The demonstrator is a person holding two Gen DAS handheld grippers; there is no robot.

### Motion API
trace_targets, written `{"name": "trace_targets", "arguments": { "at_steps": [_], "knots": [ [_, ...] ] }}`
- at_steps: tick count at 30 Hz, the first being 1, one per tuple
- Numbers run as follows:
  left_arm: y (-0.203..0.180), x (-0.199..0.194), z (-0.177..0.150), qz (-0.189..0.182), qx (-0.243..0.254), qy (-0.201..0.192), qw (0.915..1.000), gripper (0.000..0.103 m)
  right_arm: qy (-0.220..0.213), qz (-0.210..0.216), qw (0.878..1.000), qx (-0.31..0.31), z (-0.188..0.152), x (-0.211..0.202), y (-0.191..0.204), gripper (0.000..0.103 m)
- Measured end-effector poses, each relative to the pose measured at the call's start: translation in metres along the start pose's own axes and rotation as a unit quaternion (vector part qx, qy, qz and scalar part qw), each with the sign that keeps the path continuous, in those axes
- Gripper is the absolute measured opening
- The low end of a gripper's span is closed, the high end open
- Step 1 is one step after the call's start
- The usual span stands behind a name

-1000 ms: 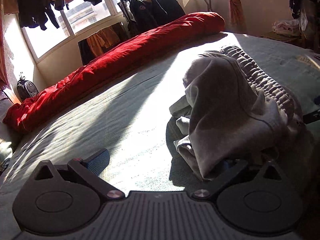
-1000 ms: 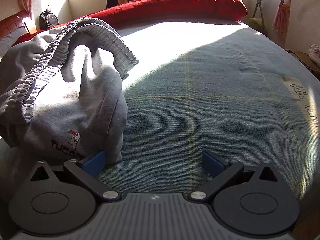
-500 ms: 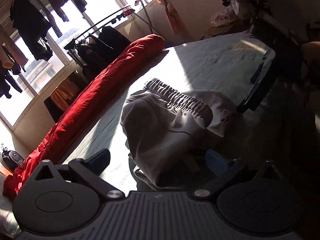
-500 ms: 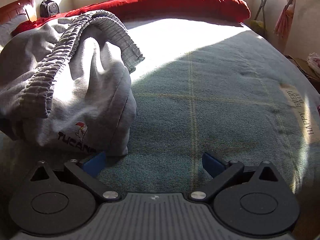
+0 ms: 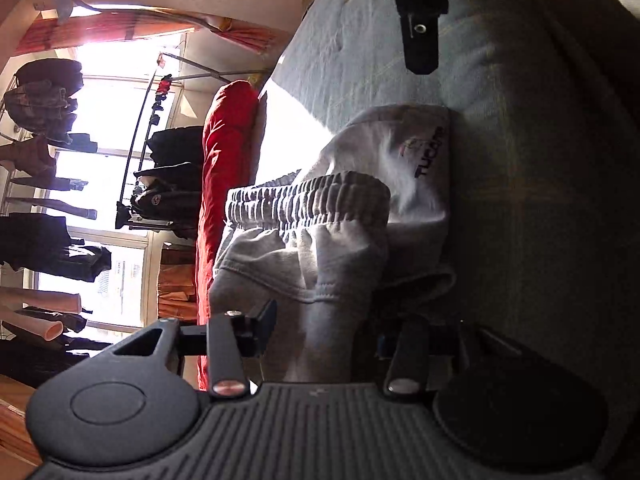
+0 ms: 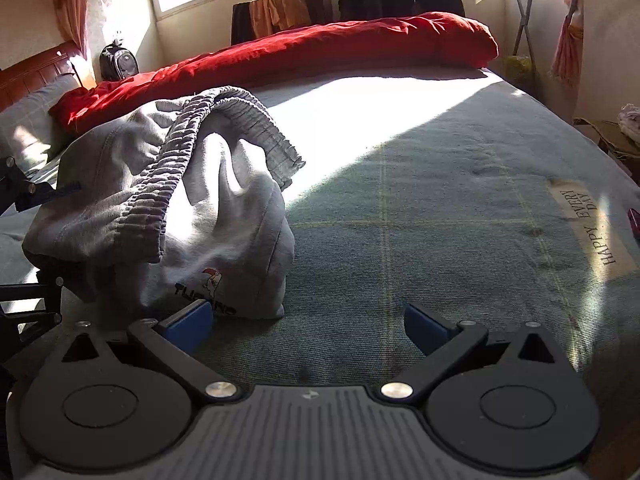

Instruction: Fold clothes

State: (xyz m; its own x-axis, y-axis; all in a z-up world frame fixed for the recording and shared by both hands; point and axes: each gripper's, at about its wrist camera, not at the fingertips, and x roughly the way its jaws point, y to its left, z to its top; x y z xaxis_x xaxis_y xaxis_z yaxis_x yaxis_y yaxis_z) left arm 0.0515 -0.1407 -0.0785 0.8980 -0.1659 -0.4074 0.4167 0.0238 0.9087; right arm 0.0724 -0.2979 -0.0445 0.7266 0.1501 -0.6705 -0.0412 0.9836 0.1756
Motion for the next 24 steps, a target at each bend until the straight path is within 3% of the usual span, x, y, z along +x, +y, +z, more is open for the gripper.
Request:
{"name": "trace_targets", "arguments": {
  "at_steps": [4,8,10,13,16,19,21,23,24],
  "knots": [
    [0.011,0.0,0.002,-0.019,-0.034,0.002,0.9992,0.026,-0.006,0.013,1.0,-0.006,-0.002,-0.006,0.002,0.103],
    [0.054,-0.004,-0.018,-0.06,-0.137,0.01,0.9887,0.026,-0.017,0.024,0.999,-0.017,-0.003,-0.013,0.002,0.103],
    [0.081,-0.003,-0.038,-0.085,-0.217,0.016,0.9724,0.026,-0.021,0.028,0.999,-0.016,-0.003,-0.014,0.0,0.103],
    [0.118,0.0,-0.072,-0.107,-0.333,0.027,0.9363,0.02,-0.02,0.033,0.999,-0.013,-0.002,-0.012,0.001,0.103],
    [0.141,0.012,-0.106,-0.098,-0.411,0.048,0.9051,0.018,-0.018,0.037,0.999,-0.017,-0.002,-0.01,0.006,0.103],
    [0.147,0.025,-0.129,-0.106,-0.451,0.062,0.8843,0.019,-0.017,0.04,0.999,-0.023,-0.003,-0.011,0.011,0.103],
    [0.142,0.031,-0.14,-0.113,-0.461,0.065,0.8776,0.024,-0.019,0.041,0.999,-0.026,-0.003,-0.012,0.013,0.103],
    [0.135,0.031,-0.139,-0.111,-0.449,0.058,0.8849,0.025,-0.02,0.04,0.999,-0.027,-0.002,-0.013,0.013,0.103],
    [0.13,0.03,-0.135,-0.104,-0.434,0.052,0.8935,0.025,-0.02,0.039,0.999,-0.026,-0.001,-0.013,0.014,0.103]
  ]
}}
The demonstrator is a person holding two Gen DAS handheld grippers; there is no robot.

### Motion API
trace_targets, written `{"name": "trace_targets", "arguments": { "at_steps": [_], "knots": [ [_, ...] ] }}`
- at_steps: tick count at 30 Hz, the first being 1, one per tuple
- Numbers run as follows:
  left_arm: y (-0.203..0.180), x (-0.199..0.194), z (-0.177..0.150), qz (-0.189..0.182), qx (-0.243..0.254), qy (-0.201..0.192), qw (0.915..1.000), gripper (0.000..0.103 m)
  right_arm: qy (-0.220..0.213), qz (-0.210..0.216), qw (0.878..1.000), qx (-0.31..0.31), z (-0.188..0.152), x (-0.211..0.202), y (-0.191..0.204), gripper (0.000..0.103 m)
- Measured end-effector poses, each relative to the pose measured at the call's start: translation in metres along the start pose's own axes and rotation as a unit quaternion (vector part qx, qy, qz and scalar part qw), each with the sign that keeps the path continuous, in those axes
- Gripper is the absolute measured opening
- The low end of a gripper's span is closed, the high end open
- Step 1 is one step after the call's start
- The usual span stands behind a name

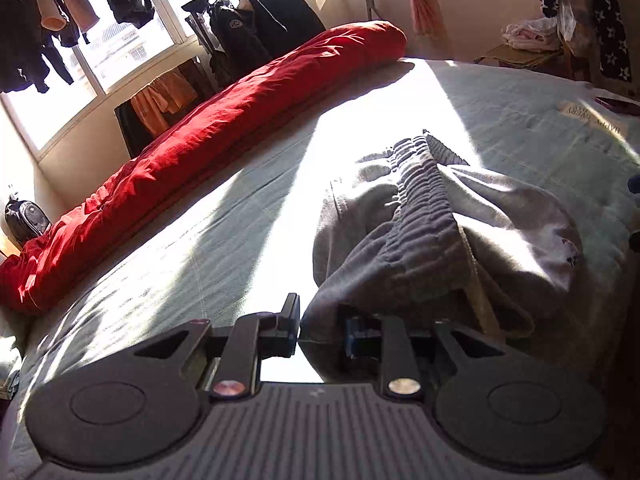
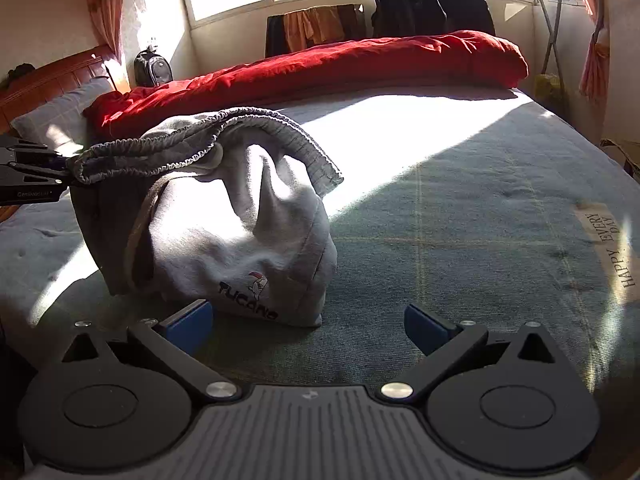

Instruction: Fold clothes

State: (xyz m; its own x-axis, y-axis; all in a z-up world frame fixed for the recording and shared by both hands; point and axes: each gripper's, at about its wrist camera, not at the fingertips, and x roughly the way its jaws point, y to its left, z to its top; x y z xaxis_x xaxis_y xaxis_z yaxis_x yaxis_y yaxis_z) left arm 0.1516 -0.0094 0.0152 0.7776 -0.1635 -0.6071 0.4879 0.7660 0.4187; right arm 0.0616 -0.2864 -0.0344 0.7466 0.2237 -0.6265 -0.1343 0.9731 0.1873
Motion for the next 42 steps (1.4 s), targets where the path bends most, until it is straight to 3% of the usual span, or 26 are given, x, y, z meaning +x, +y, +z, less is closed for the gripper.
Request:
{"name": "trace_targets", "arguments": {
  "at_steps": [5,9,10,12,13,17,21,26,29,37,42],
  "knots": [
    [-0.038,-0.003,-0.005,0.047,0.109,-0.033,0.9924,0.041,0.006,-0.001,1.0,0.003,0.003,0.005,0.001,0.103],
    [-0.063,0.002,-0.01,0.077,0.186,-0.055,0.9779,0.044,0.01,0.0,1.0,0.002,0.002,0.009,0.006,0.103],
    [-0.068,0.003,-0.011,0.082,0.198,-0.06,0.9749,0.04,0.01,-0.002,1.0,-0.002,0.002,0.009,0.007,0.103],
    [-0.07,0.003,-0.011,0.086,0.201,-0.066,0.9735,0.016,0.01,-0.008,1.0,-0.013,0.002,0.01,0.011,0.101],
    [-0.068,0.002,-0.01,0.085,0.191,-0.071,0.9754,0.011,0.008,-0.011,1.0,-0.022,0.003,0.01,0.013,0.099],
    [-0.044,-0.006,-0.005,0.085,0.127,-0.085,0.9846,0.01,-0.025,-0.012,0.998,-0.064,0.003,0.008,0.02,0.095],
    [-0.01,-0.015,-0.003,0.093,0.072,-0.093,0.9886,0.01,-0.045,-0.011,0.991,-0.126,0.007,0.012,0.032,0.095],
    [0.029,-0.024,-0.008,0.128,0.011,-0.105,0.9861,0.01,-0.056,0.013,0.989,-0.137,0.026,0.021,0.04,0.095],
    [0.056,-0.03,-0.019,0.128,-0.033,-0.099,0.9862,0.01,-0.063,0.026,0.989,-0.134,0.038,0.026,0.045,0.095],
    [0.092,-0.032,-0.076,0.128,-0.115,-0.048,0.984,0.011,-0.114,0.1,0.974,-0.171,0.058,0.041,0.052,0.096],
    [0.105,-0.037,-0.11,0.127,-0.159,-0.023,0.9789,0.011,-0.073,0.096,0.971,-0.206,0.083,0.061,0.064,0.095]
  ]
}}
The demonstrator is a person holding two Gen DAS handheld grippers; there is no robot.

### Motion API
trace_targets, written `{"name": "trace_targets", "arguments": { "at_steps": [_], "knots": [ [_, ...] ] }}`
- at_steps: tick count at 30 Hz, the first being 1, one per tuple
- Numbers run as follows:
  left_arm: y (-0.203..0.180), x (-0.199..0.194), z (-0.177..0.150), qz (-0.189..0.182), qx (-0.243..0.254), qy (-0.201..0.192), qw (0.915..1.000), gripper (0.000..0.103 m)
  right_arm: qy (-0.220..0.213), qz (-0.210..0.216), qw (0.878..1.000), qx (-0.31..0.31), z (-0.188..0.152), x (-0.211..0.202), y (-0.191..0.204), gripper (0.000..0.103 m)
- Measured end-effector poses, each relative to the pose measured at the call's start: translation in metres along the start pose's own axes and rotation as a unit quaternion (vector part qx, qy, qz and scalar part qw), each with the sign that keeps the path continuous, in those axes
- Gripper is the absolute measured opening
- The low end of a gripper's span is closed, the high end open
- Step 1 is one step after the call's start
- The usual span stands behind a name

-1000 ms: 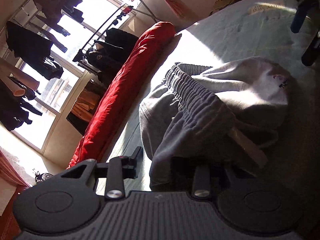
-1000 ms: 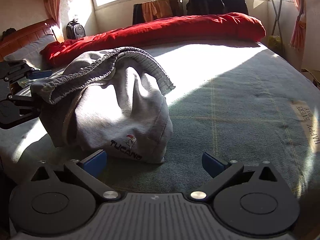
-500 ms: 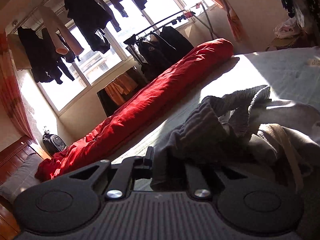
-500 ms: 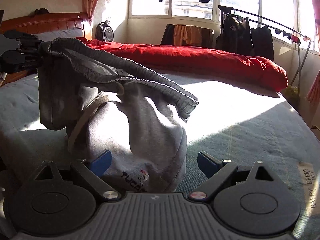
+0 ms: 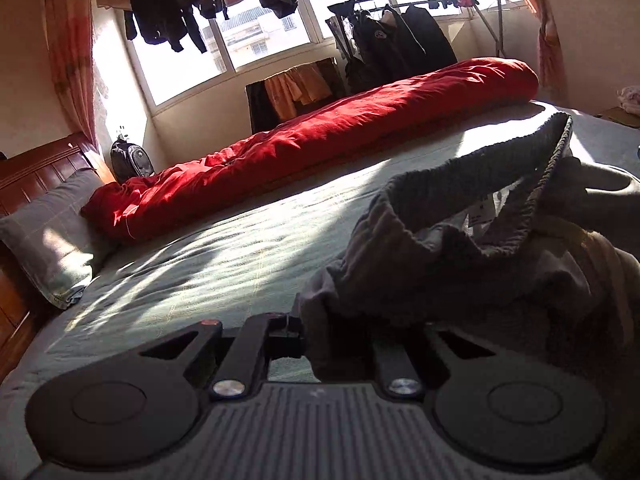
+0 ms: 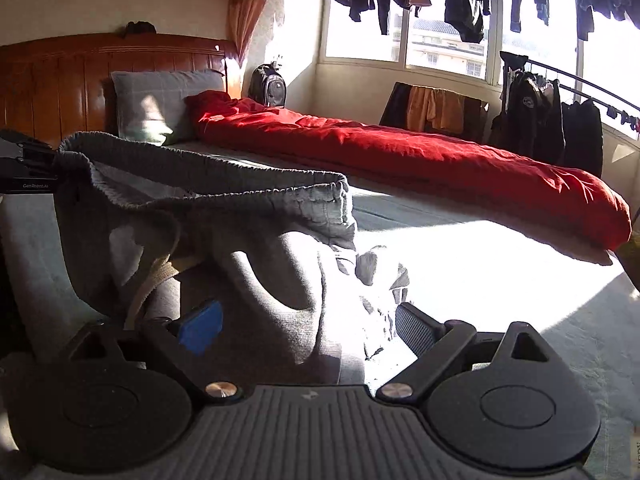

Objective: Fold clothes
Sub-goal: 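Grasp the waistband with the right gripper beside the left gripper, then lift the sweatpants by the waistband with both grippers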

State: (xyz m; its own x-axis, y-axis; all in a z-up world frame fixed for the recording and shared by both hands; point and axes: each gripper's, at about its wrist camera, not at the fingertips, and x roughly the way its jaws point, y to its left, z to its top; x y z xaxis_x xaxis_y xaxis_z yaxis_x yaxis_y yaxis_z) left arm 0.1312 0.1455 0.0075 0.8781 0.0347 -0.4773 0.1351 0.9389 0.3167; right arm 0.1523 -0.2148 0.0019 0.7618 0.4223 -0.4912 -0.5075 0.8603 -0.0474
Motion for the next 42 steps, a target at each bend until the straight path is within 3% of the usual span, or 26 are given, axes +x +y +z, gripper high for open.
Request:
{"name": "trace_targets", "arguments": {
  "at_steps": [5,9,14,18,21,23,25,29,34,42],
  "knots": [
    [0.009,-0.001,-0.016,-0.001,-0.009,0.015,0.9999,0.011,0.032,0.064,0.997,-0.002,0.035,0.021,-0.01,0.084],
    [0.01,-0.002,-0.023,-0.006,-0.012,0.016,0.9998,0.011,0.052,0.084,0.995,-0.027,0.06,0.046,-0.02,0.06],
    [0.012,-0.003,-0.028,-0.014,-0.016,0.018,0.9996,0.011,0.074,0.121,0.989,0.027,0.076,0.083,-0.053,0.06],
    [0.014,-0.003,-0.031,-0.017,-0.021,0.02,0.9994,0.011,0.108,0.184,0.972,0.096,0.066,0.117,-0.076,0.061],
    [0.015,-0.001,-0.034,-0.02,-0.029,0.024,0.9991,0.011,0.127,0.255,0.944,0.164,0.053,0.138,-0.086,0.061],
    [0.016,0.0,-0.036,-0.024,-0.033,0.025,0.9988,0.011,0.134,0.272,0.933,0.192,0.048,0.144,-0.089,0.061],
    [0.018,0.0,-0.038,-0.026,-0.037,0.026,0.9986,0.011,0.135,0.274,0.933,0.192,0.048,0.143,-0.086,0.044],
    [0.02,-0.001,-0.043,-0.033,-0.044,0.025,0.9982,0.011,0.134,0.227,0.956,0.127,0.068,0.128,-0.067,0.035],
    [0.021,-0.003,-0.05,-0.037,-0.05,0.023,0.9978,0.011,0.139,0.194,0.97,0.035,0.095,0.111,-0.036,0.035],
    [0.025,-0.006,-0.059,-0.048,-0.06,0.028,0.9966,0.011,0.184,0.174,0.967,-0.022,0.103,0.114,-0.008,0.035]
  ]
}}
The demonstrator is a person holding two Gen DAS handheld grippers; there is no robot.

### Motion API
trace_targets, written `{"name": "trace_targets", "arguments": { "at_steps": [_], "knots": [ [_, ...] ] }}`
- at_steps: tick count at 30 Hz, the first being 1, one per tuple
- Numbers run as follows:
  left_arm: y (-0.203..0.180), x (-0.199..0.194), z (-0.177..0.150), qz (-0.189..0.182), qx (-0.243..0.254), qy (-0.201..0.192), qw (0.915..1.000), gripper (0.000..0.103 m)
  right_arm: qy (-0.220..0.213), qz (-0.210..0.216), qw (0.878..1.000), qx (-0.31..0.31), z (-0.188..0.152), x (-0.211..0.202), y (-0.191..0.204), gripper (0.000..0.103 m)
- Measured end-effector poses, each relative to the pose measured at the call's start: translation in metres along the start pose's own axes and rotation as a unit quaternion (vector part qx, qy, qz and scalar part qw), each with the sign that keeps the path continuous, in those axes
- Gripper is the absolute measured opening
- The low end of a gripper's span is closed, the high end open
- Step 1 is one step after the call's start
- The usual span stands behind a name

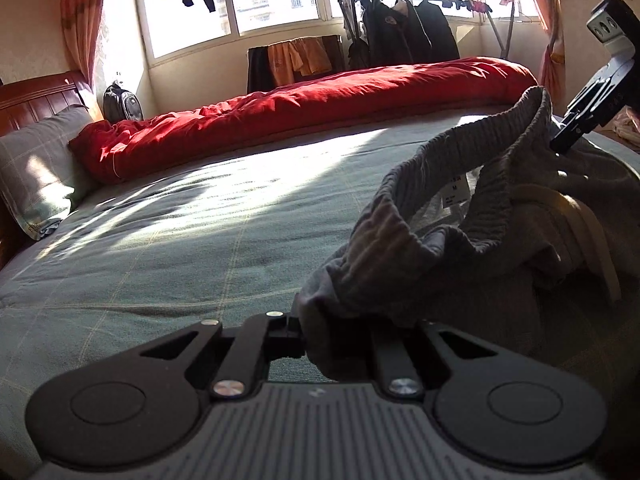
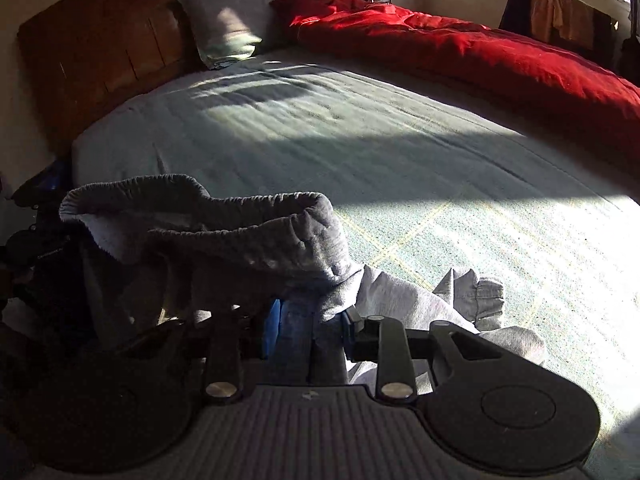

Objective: Fold clothes
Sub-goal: 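Lift the sweatpants by the waistband with both grippers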

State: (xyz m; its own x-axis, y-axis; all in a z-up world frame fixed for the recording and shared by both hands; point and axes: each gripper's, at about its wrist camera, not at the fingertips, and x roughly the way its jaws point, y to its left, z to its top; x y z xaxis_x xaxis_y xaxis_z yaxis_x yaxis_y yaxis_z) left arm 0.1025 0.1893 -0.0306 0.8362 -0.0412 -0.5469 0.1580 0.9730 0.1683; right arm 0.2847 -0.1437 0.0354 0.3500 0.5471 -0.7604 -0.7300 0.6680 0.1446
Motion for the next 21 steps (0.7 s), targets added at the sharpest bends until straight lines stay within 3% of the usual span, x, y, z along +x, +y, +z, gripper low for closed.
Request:
{"name": "trace_targets", "arguments": {
  "at_steps": [12,18,21],
  "knots": [
    [-0.003,0.001,0.001,0.001,0.005,0.002,1.0,0.013,0.006,-0.037,0.999,0.003,-0.01,-0.007,-0.001,0.043],
    [0.0,0.004,0.0,-0.001,-0.002,0.01,0.9999,0.015,-0.022,-0.044,0.999,0.015,-0.014,-0.005,-0.01,0.061],
    [-0.001,0.007,0.0,0.0,-0.002,0.014,0.9999,0.015,-0.035,-0.042,0.998,0.014,-0.016,-0.005,-0.015,0.062]
  ]
}}
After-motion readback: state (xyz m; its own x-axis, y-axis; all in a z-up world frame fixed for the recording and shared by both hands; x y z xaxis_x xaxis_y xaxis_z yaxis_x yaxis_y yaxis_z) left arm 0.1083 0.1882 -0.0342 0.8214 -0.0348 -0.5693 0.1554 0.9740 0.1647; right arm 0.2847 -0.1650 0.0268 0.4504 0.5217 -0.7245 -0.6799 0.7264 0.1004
